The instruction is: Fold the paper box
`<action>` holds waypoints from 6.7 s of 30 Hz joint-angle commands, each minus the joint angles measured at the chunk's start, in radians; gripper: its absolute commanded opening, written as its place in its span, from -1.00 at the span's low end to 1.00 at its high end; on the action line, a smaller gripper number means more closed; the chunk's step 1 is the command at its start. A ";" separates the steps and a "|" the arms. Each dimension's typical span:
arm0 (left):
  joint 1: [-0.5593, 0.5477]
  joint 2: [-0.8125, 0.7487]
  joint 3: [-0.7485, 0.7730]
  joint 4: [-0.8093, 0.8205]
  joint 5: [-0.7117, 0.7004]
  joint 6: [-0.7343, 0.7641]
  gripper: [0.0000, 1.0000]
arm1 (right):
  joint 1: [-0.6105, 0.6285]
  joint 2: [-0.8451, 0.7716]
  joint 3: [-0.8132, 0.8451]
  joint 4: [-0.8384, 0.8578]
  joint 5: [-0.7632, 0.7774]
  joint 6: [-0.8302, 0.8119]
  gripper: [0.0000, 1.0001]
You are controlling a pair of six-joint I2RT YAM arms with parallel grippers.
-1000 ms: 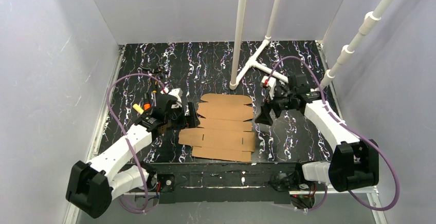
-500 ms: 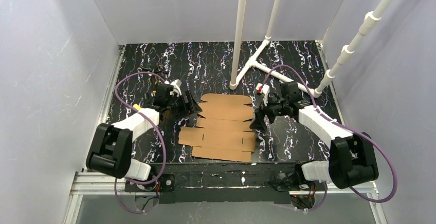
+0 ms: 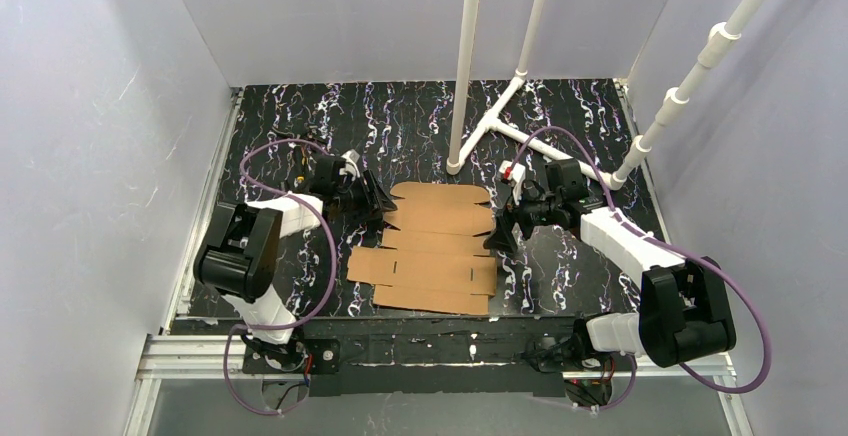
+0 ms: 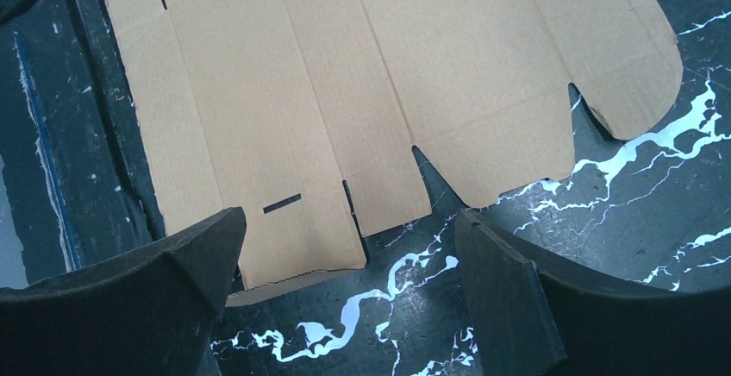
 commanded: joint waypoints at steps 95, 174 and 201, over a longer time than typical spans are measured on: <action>0.141 -0.645 0.014 -0.417 0.050 0.188 0.97 | -0.044 0.001 0.197 -0.114 0.158 -0.470 -0.97; -0.292 -0.457 0.260 -0.462 -0.162 0.772 -1.00 | -0.059 0.252 0.285 -0.037 -0.078 0.026 -0.11; -0.294 -0.390 0.534 -0.789 -0.173 0.779 -1.00 | -0.089 0.229 0.290 -0.087 -0.148 -0.018 0.94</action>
